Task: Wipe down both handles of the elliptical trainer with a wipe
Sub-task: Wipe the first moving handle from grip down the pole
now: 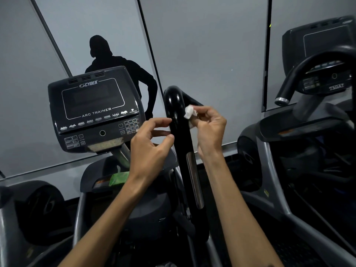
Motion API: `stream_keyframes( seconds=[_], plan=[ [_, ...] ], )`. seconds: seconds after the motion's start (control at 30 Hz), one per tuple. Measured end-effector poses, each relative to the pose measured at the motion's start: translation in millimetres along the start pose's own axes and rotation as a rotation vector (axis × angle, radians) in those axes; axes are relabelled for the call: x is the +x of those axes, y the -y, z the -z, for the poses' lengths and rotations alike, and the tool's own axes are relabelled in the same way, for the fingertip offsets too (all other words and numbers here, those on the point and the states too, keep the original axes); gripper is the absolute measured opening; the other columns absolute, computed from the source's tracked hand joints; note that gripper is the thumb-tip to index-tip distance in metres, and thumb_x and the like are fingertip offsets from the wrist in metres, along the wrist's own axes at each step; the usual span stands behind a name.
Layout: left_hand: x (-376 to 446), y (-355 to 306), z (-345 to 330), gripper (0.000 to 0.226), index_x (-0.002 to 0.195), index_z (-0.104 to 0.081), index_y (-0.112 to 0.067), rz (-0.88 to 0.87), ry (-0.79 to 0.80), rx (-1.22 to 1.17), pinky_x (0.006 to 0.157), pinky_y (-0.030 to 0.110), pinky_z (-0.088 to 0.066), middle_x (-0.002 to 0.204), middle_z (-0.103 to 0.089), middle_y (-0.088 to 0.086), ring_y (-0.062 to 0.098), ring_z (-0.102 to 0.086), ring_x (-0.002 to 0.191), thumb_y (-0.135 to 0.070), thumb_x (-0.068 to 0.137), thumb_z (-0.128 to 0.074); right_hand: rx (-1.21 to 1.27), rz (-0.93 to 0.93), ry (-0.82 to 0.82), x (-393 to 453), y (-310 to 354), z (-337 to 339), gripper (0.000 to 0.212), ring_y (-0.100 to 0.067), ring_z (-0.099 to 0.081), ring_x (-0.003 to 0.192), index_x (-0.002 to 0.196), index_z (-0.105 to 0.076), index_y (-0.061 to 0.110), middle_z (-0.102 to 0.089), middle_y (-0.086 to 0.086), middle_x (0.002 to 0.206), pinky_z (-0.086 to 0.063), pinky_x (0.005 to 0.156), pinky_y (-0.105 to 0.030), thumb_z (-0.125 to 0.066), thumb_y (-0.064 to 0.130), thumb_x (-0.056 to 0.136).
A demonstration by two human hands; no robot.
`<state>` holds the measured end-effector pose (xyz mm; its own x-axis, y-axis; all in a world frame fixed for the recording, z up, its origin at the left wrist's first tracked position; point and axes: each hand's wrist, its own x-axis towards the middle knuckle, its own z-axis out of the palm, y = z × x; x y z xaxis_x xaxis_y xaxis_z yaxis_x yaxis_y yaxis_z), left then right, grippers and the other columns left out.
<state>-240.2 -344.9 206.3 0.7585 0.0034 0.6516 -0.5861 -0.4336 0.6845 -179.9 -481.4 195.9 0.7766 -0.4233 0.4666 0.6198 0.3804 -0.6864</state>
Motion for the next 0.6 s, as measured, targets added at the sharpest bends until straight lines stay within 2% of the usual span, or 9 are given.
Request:
stream_keyframes(
  seconds=[0.13,0.23,0.33,0.47,0.53,0.6],
  plan=[
    [-2.7,2.2,2.5,0.036,0.121,-0.066,-0.025,-0.047,0.027,0.043,0.071,0.018,-0.052,0.117,-0.067,-0.01,0.001,-0.066,0.102,-0.008,0.089,-0.072,0.081,-0.039,0.047,4.5,-5.8,0.9,0.03,-0.007,-0.071,0.078,0.078,-0.069,0.013,-0.075,0.006,0.078,-0.057,0.072,-0.022,-0.067,-0.016,0.084],
    [-3.6,5.8,2.8,0.059,0.135,-0.06,-0.028,-0.108,0.1,0.124,0.073,0.012,-0.053,0.126,-0.057,-0.012,-0.002,-0.06,0.109,-0.007,0.084,-0.079,0.09,-0.109,0.148,-19.9,-18.5,33.5,0.03,-0.011,-0.072,0.084,0.079,-0.07,0.011,-0.075,0.001,0.083,-0.056,0.075,-0.022,-0.064,-0.018,0.084],
    [-6.1,10.2,-3.7,0.077,0.142,-0.051,-0.033,-0.168,0.11,0.237,0.074,0.019,-0.058,0.13,-0.046,-0.015,-0.005,-0.057,0.11,-0.01,0.077,-0.085,0.094,-0.134,0.139,-12.4,-20.3,28.3,0.032,-0.012,-0.07,0.079,0.079,-0.07,0.01,-0.075,-0.001,0.081,-0.055,0.07,-0.022,-0.063,-0.021,0.081],
    [-6.3,15.2,-4.7,0.079,0.143,-0.05,-0.035,-0.231,0.051,0.426,0.074,0.037,-0.059,0.133,-0.047,-0.017,0.003,-0.056,0.11,-0.022,0.075,-0.088,0.186,-0.161,0.102,12.2,-19.6,3.4,0.038,-0.024,-0.071,0.092,0.075,-0.075,0.019,-0.076,-0.006,0.09,-0.057,0.083,-0.033,-0.064,-0.016,0.085],
    [-4.0,15.9,-3.4,0.076,0.141,-0.054,-0.034,-0.262,0.044,0.488,0.075,0.043,-0.06,0.132,-0.049,-0.016,0.011,-0.054,0.117,-0.027,0.074,-0.088,0.193,-0.191,0.155,3.8,-23.4,12.4,0.026,-0.024,-0.071,0.092,0.075,-0.075,0.02,-0.075,-0.006,0.089,-0.058,0.085,-0.032,-0.07,-0.005,0.082],
    [-2.5,13.9,-3.2,0.074,0.139,-0.056,-0.03,-0.283,0.045,0.54,0.075,0.044,-0.06,0.13,-0.05,-0.014,0.012,-0.052,0.117,-0.029,0.073,-0.089,0.196,-0.238,0.217,-13.1,-28.9,31.1,0.015,-0.02,-0.072,0.088,0.076,-0.075,0.018,-0.075,-0.006,0.087,-0.058,0.083,-0.028,-0.071,0.003,0.077]
  ],
)
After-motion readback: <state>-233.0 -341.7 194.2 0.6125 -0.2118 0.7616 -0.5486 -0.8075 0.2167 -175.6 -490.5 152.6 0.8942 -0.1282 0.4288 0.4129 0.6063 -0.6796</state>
